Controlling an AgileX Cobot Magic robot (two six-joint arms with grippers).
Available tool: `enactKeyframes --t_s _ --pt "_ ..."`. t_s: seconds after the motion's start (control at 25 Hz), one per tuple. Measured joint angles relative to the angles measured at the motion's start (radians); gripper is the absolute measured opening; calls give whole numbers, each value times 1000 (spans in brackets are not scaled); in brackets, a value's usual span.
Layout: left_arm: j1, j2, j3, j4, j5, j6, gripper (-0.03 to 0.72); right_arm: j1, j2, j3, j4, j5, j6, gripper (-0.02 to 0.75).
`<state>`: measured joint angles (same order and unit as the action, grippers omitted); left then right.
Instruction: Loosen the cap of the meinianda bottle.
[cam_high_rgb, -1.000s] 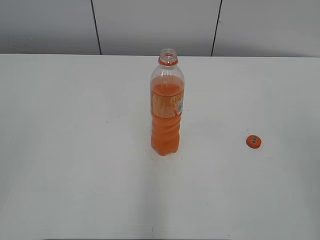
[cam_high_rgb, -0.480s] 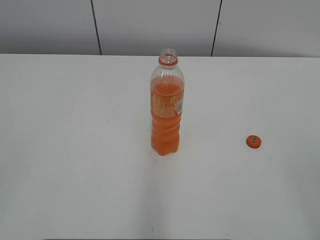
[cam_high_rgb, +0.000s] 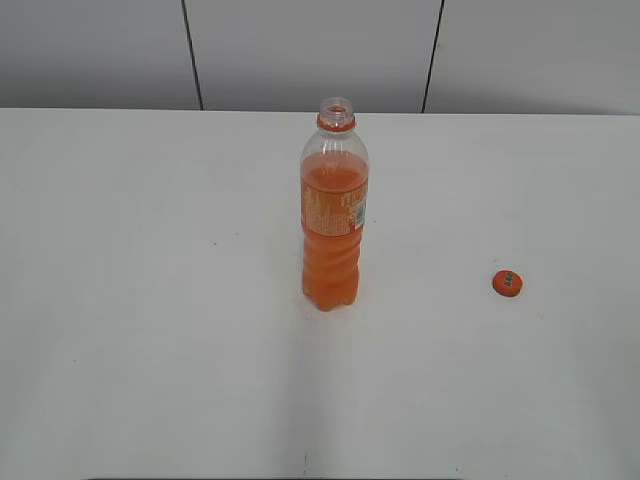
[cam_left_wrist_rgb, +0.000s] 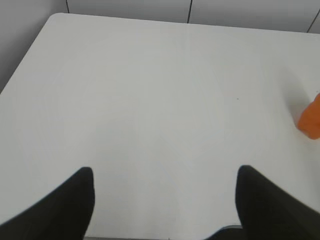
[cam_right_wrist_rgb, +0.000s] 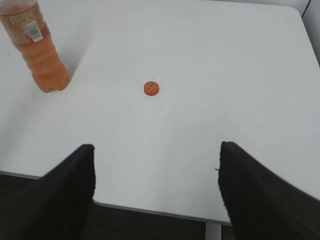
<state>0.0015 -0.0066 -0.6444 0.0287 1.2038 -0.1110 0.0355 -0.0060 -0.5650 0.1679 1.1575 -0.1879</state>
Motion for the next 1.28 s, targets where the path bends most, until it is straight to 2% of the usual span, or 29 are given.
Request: enactKeyframes --t_s 0.56,1.28 --pt "-1 0 107 -21 -121 13 528 0 0 64 21 -45 0 574" --pt "-1 0 110 -29 -128 15 528 0 0 64 27 -46 -2 574"
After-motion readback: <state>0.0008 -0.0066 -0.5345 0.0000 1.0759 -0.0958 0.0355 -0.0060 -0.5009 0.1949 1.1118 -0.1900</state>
